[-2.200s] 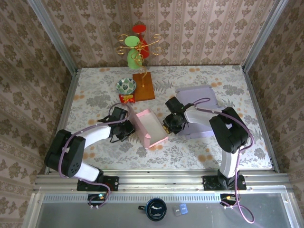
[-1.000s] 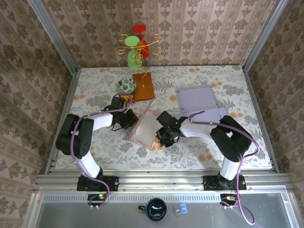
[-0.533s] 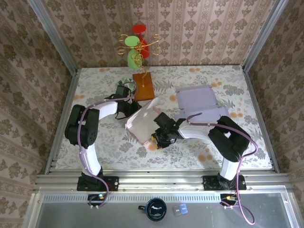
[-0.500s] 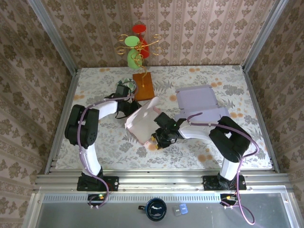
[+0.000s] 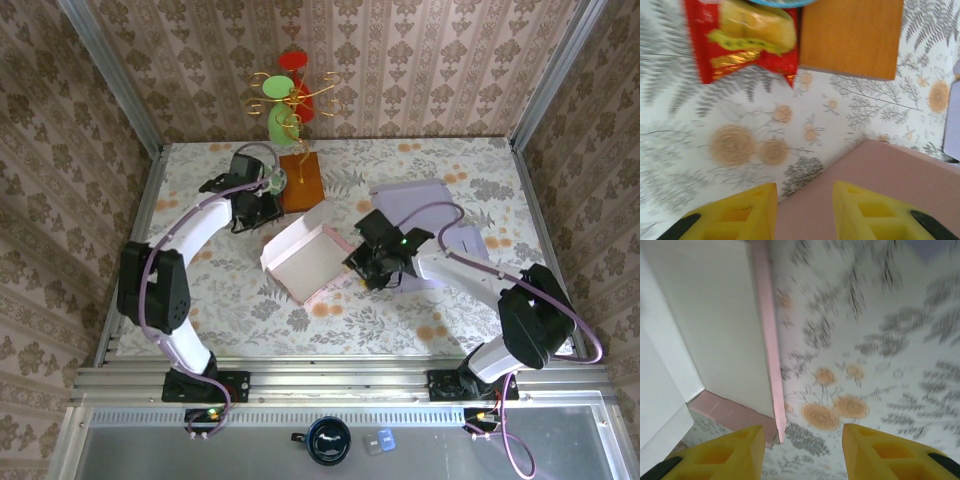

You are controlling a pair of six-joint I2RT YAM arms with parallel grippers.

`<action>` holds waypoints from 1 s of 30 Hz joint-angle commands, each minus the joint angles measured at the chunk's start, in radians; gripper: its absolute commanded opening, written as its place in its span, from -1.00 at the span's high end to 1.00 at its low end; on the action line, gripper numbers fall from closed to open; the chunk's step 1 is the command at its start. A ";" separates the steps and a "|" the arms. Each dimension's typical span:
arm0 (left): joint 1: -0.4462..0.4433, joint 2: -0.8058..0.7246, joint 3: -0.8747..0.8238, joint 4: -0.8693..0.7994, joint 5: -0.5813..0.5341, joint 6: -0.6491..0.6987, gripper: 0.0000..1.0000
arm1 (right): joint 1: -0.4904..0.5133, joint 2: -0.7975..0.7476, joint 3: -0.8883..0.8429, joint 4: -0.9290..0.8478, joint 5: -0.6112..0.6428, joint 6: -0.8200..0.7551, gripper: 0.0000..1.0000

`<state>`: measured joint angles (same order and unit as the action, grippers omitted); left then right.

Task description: Fold the paper box

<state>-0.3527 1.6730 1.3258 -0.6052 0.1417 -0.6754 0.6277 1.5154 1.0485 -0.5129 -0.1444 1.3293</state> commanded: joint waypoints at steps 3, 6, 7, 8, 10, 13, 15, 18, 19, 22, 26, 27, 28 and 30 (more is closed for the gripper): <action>-0.027 -0.189 0.016 -0.173 -0.194 0.026 0.28 | -0.114 0.002 0.162 -0.030 -0.039 -0.849 0.05; -0.053 -0.277 -0.008 -0.244 -0.221 0.034 0.26 | -0.155 0.033 0.214 -0.039 -0.174 -1.201 -0.04; -0.063 -0.313 -0.024 -0.263 -0.225 0.035 0.26 | -0.166 0.039 0.213 -0.032 -0.203 -1.295 -0.07; -0.072 -0.349 -0.043 -0.277 -0.227 0.036 0.26 | -0.170 0.042 0.200 -0.001 -0.221 -1.387 -0.09; -0.085 -0.416 -0.077 -0.306 -0.227 0.043 0.25 | -0.178 0.043 0.151 0.090 -0.243 -1.552 -0.12; -0.097 -0.507 -0.125 -0.336 -0.202 0.069 0.27 | -0.188 0.068 0.122 0.207 -0.268 -1.710 -0.13; -0.136 -0.564 -0.156 -0.346 -0.207 0.091 0.28 | -0.209 0.117 0.160 0.225 -0.299 -1.738 -0.15; -0.156 -0.656 -0.228 -0.323 -0.184 0.111 0.30 | -0.229 0.211 0.257 0.174 -0.366 -1.775 -0.15; -0.159 -0.687 -0.251 -0.319 -0.177 0.110 0.32 | -0.228 0.241 0.283 0.157 -0.377 -1.792 -0.14; -0.168 -0.747 -0.301 -0.327 -0.171 0.094 0.36 | -0.230 0.301 0.338 0.156 -0.390 -1.814 -0.14; -0.195 -0.807 -0.335 -0.367 -0.200 0.066 0.37 | -0.242 0.367 0.402 0.170 -0.413 -1.796 -0.16; -0.198 -0.818 -0.341 -0.376 -0.204 0.062 0.37 | -0.243 0.380 0.416 0.169 -0.417 -1.791 -0.16; -0.199 -0.830 -0.345 -0.387 -0.207 0.056 0.37 | -0.242 0.394 0.434 0.170 -0.424 -1.788 -0.16; -0.201 -0.848 -0.354 -0.404 -0.208 0.047 0.38 | -0.242 0.420 0.467 0.163 -0.437 -1.781 -0.15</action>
<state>-0.5495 0.8524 0.9844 -0.9554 -0.0486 -0.6083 0.3904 1.8992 1.4628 -0.3618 -0.5247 -0.4343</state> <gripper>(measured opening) 0.311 0.578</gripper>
